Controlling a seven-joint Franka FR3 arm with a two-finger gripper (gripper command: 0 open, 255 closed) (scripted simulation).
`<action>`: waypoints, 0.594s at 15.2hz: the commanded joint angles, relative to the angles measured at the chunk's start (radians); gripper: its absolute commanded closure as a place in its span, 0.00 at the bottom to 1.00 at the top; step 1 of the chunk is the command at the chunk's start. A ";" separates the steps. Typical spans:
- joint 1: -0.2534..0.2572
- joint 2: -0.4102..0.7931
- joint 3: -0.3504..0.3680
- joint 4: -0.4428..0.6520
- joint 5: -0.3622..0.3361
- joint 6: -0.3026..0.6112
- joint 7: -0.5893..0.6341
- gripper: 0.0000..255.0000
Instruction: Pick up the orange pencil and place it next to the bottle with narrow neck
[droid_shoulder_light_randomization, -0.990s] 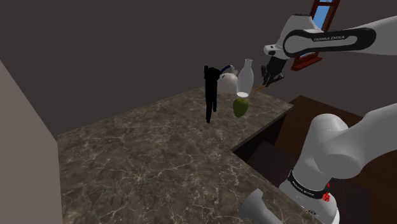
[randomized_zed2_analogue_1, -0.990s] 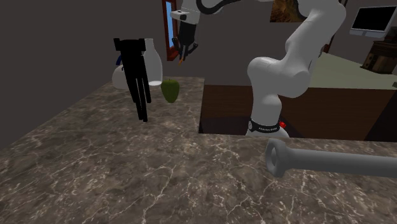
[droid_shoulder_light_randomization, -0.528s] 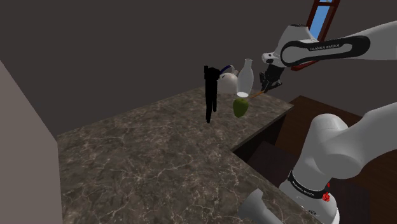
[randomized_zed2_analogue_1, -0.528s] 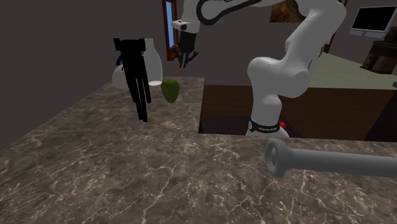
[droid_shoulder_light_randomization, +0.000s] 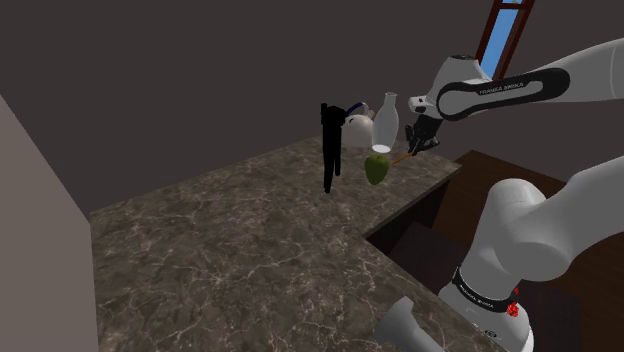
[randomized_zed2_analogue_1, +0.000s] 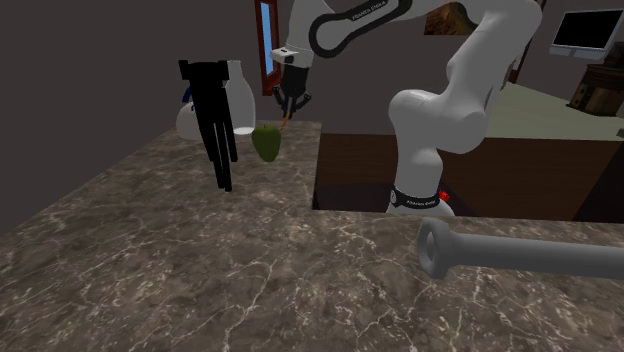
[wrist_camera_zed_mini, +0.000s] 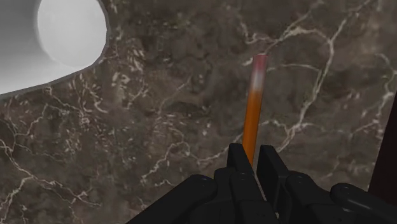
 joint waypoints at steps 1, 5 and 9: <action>0.004 0.012 -0.022 -0.016 -0.010 0.031 0.000 1.00; 0.018 0.044 -0.067 -0.044 -0.029 0.095 0.002 1.00; 0.039 0.081 -0.118 -0.068 -0.045 0.162 0.004 1.00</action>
